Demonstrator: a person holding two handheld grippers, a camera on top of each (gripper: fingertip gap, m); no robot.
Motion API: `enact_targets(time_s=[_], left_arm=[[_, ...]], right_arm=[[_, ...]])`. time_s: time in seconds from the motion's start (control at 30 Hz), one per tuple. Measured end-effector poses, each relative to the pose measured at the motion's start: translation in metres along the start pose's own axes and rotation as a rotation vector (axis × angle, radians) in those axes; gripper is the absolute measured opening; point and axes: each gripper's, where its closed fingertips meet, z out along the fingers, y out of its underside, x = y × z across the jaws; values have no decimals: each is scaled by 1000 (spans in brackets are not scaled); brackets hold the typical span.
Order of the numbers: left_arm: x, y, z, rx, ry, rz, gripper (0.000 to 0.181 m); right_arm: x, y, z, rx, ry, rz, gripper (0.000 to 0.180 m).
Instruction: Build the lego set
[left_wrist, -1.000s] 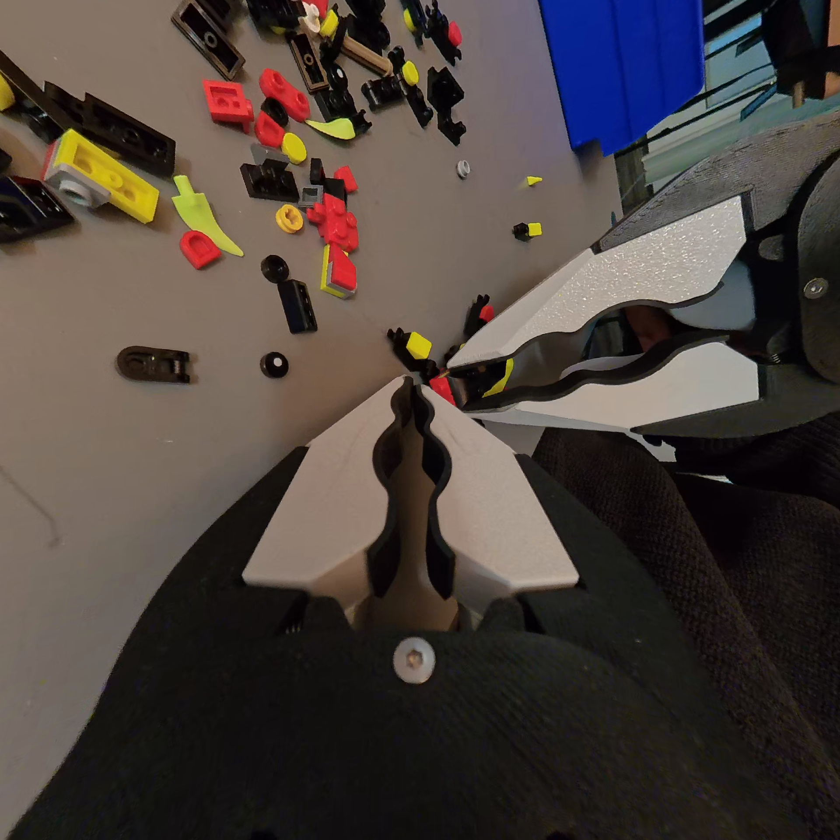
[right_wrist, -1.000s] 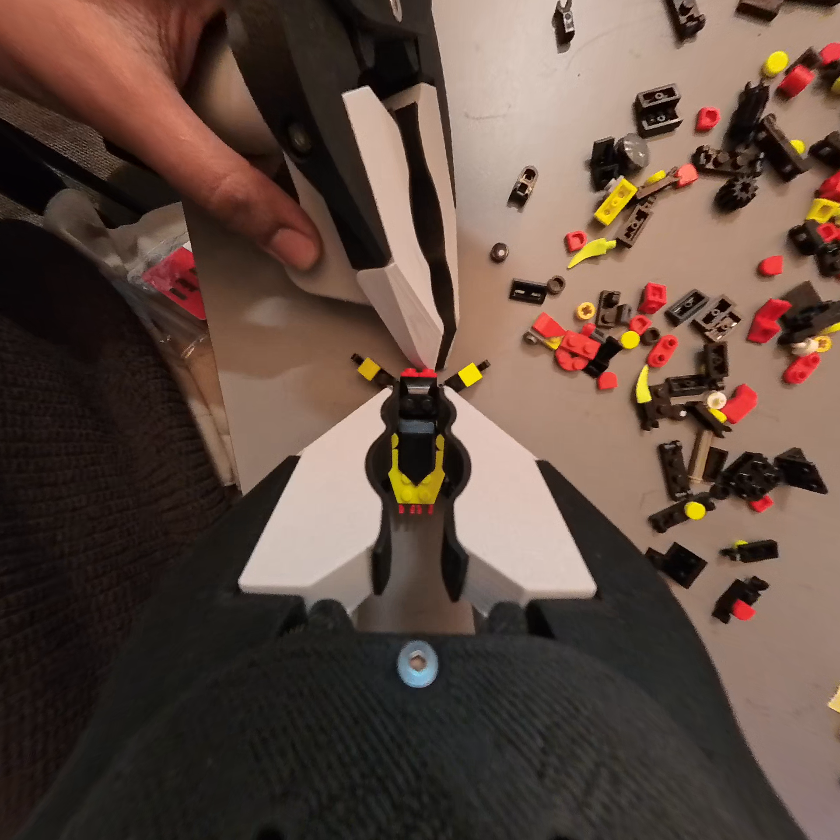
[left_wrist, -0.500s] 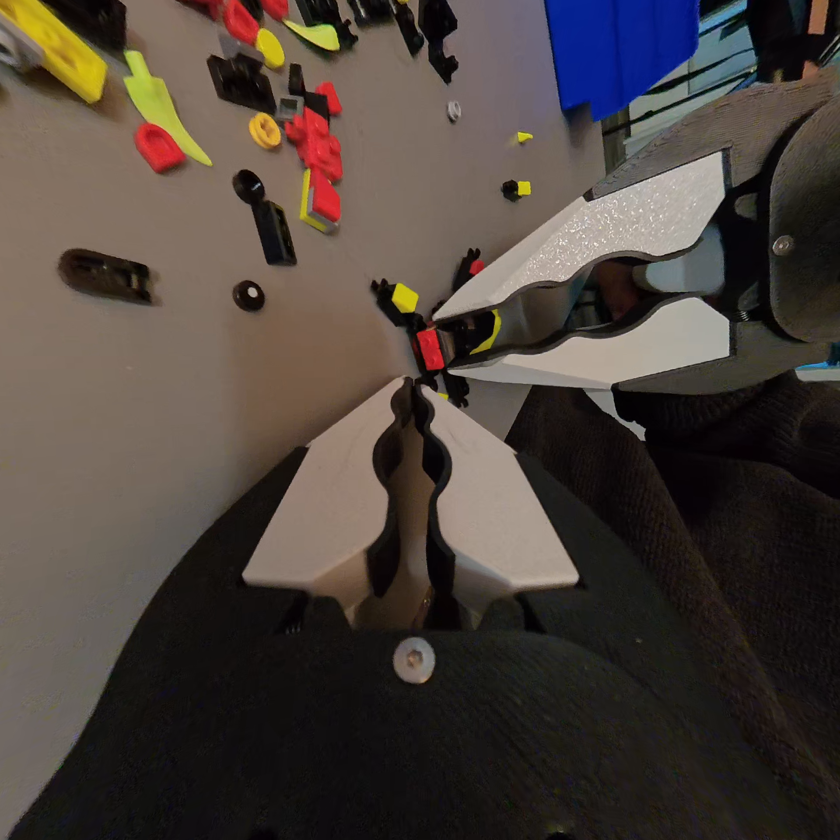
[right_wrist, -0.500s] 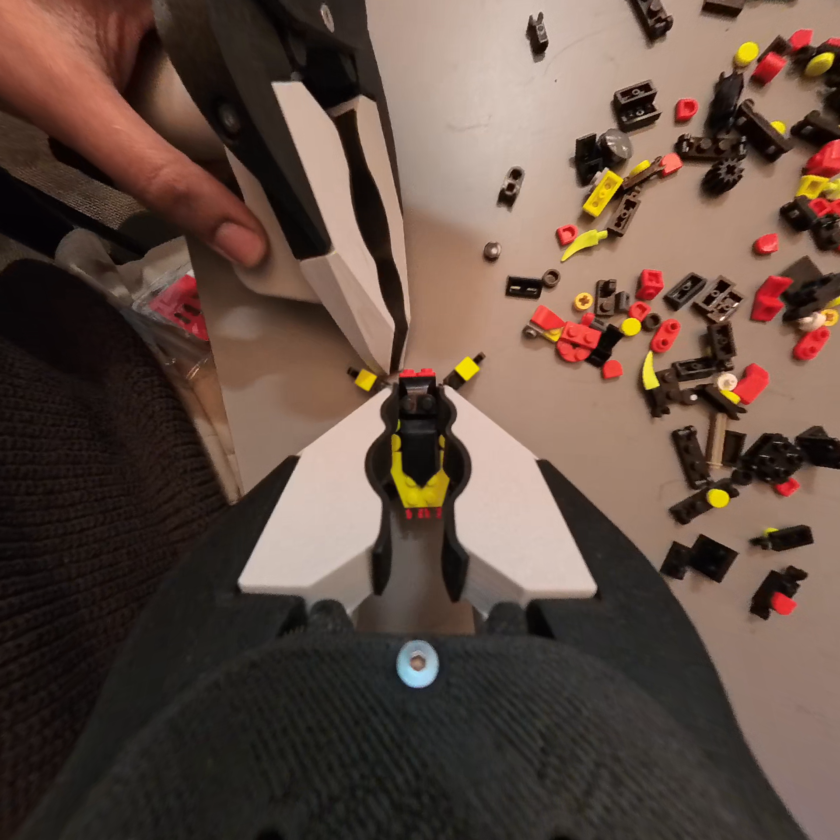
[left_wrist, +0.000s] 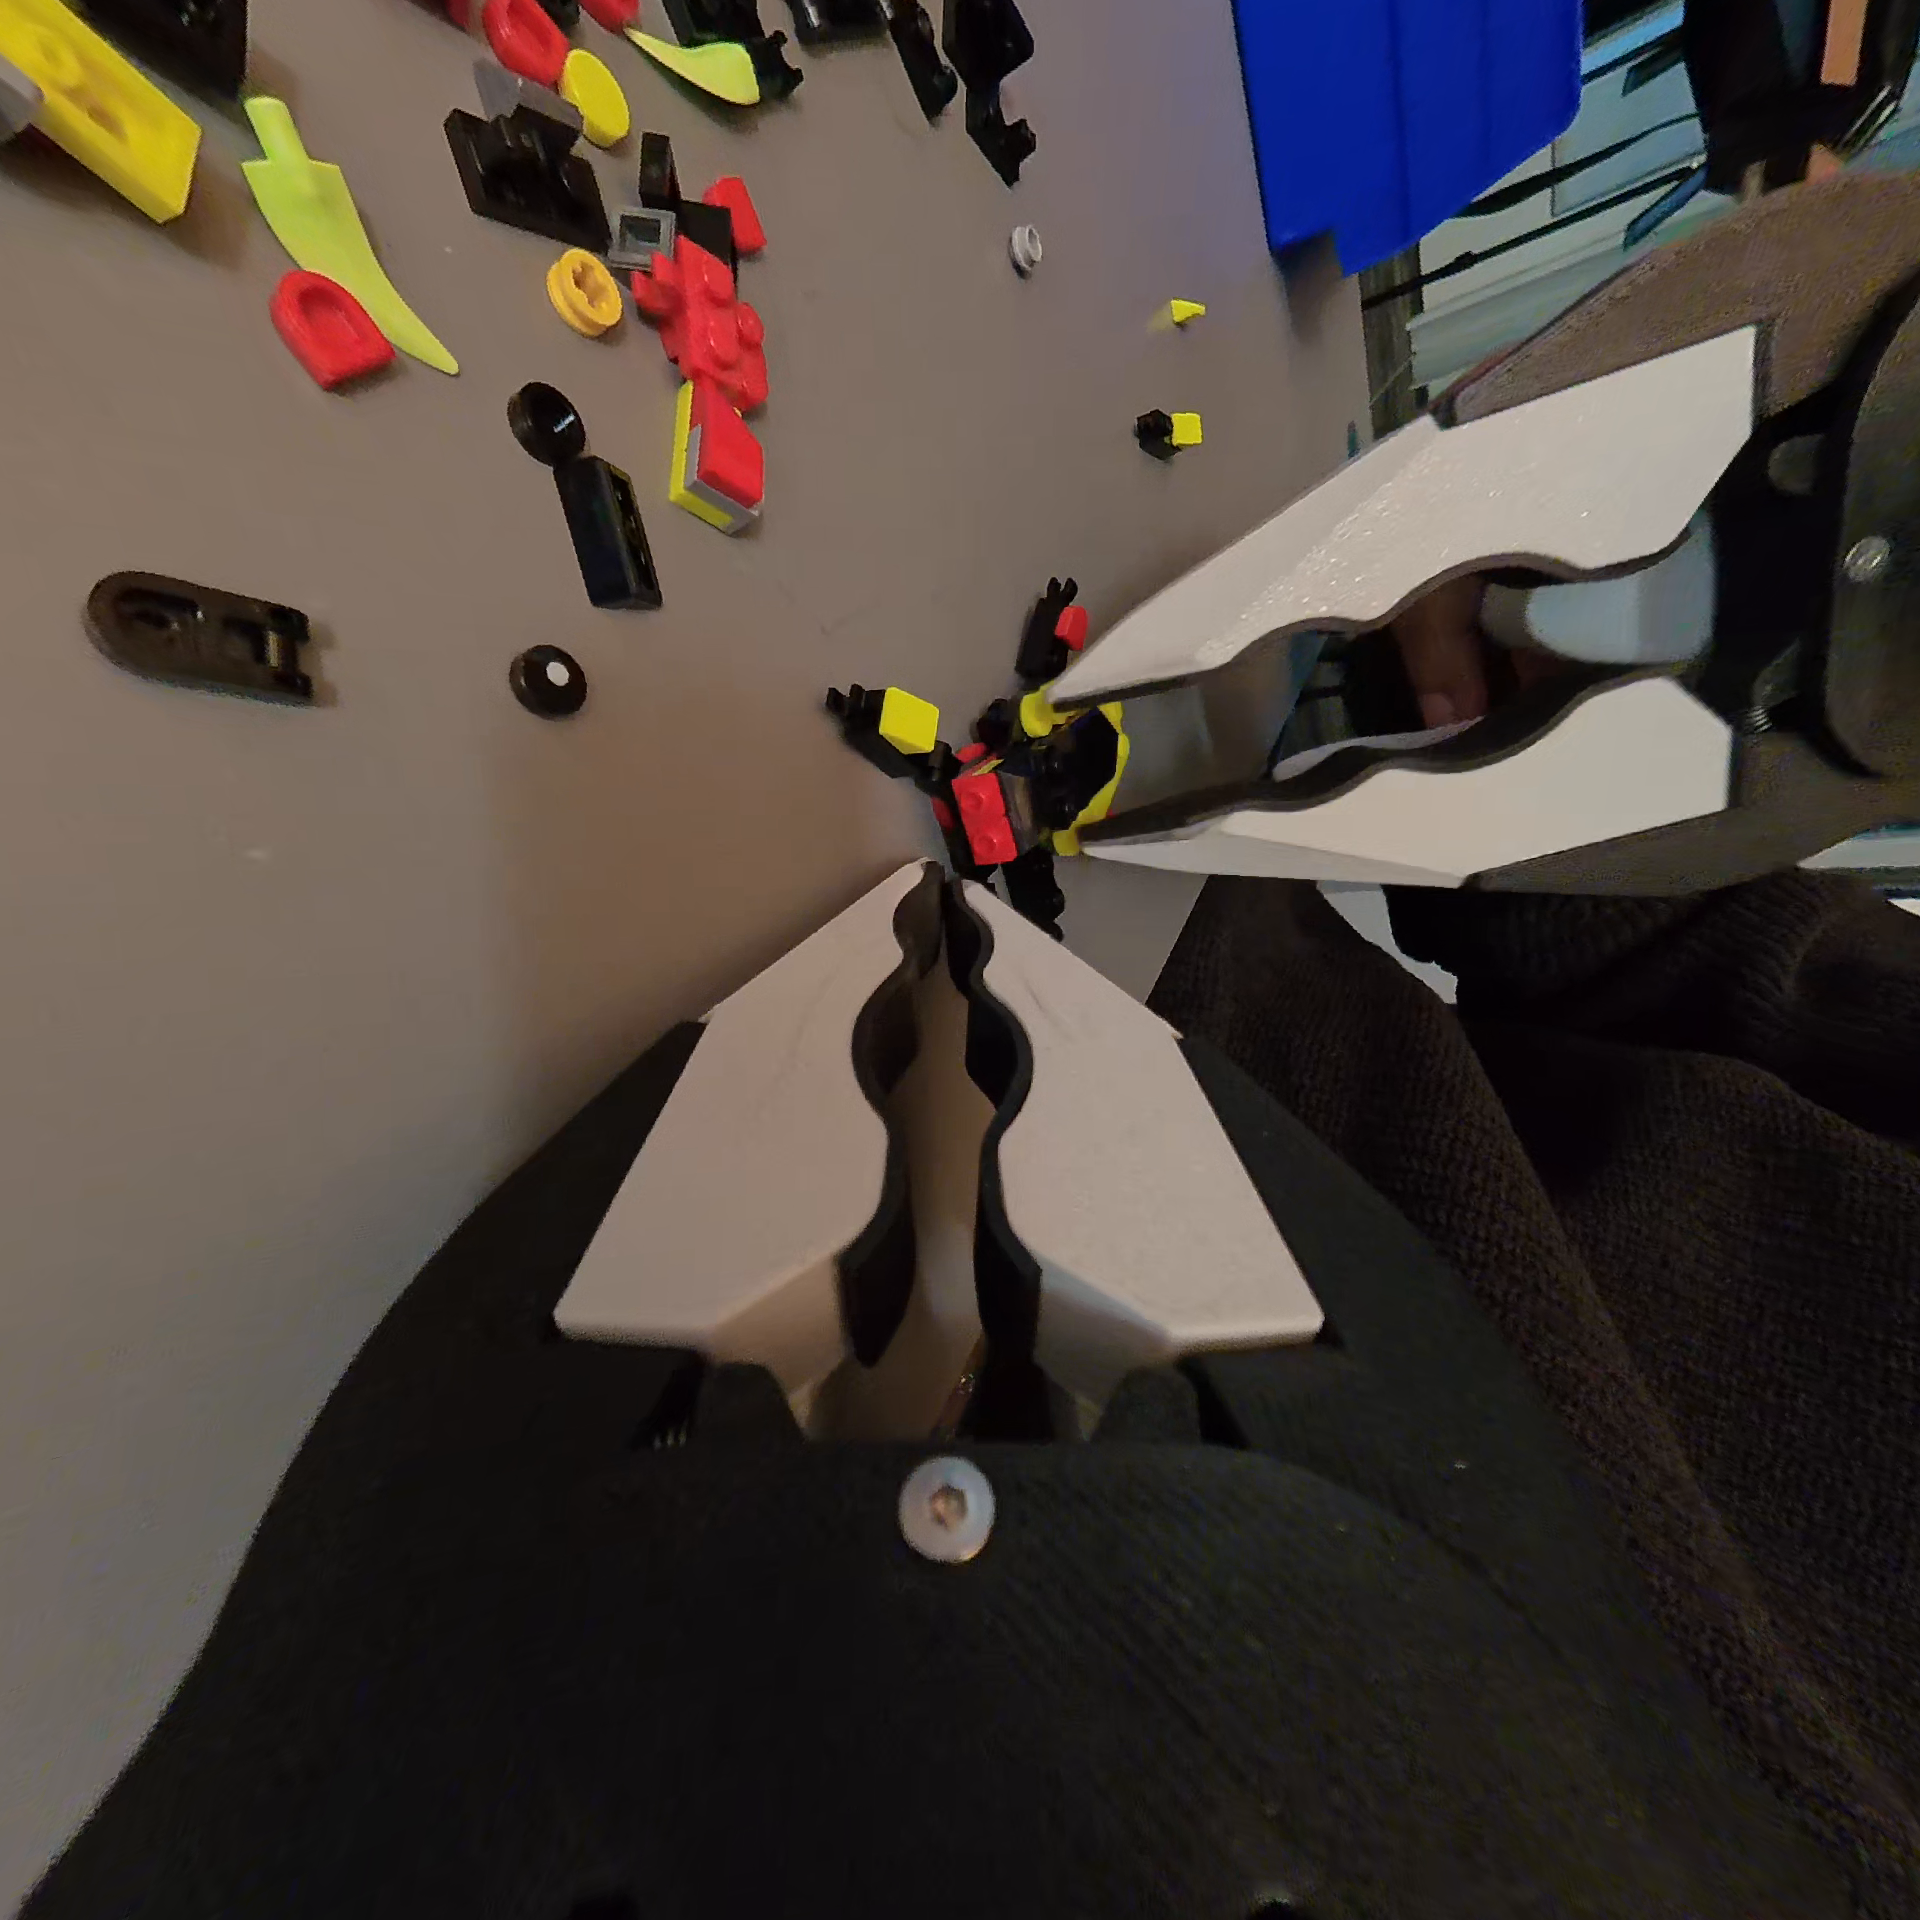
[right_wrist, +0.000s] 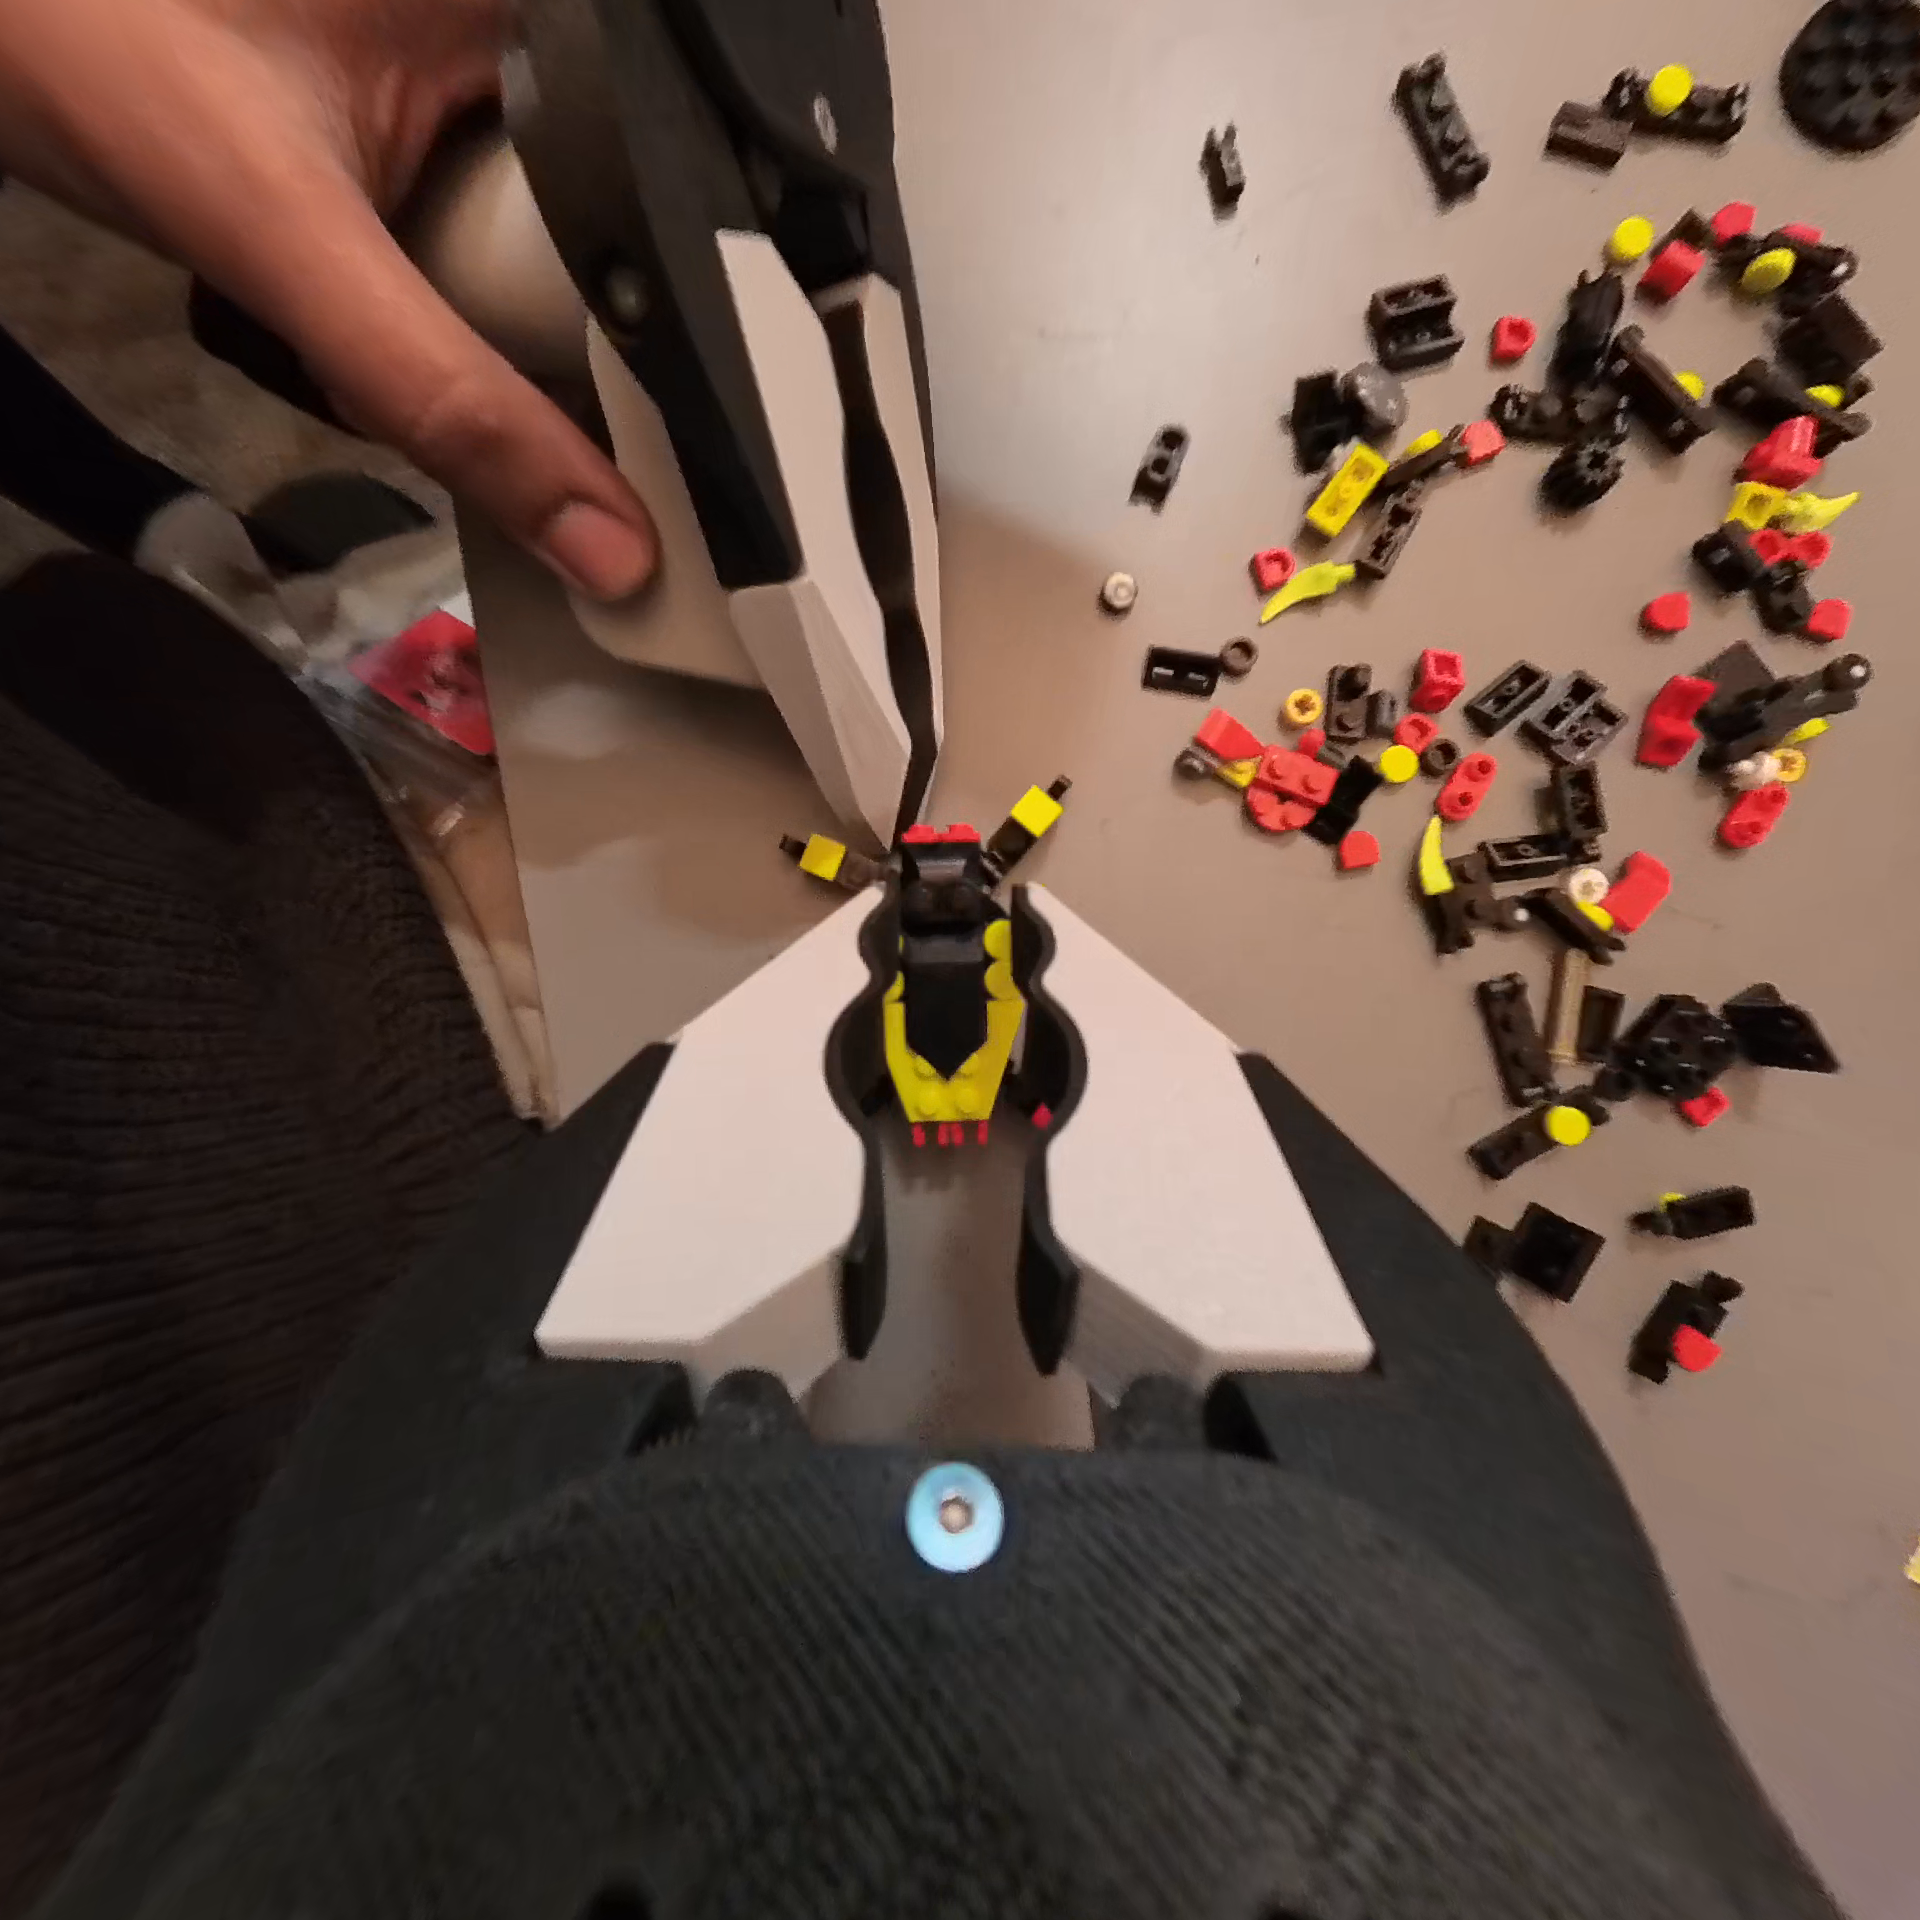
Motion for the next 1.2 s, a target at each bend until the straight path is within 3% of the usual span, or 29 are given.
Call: enact_targets(time_s=[1.2], left_arm=[[-1,-4,0,9,-7,6,0]], right_arm=[[0,3,8,-145,-6,-78,14]])
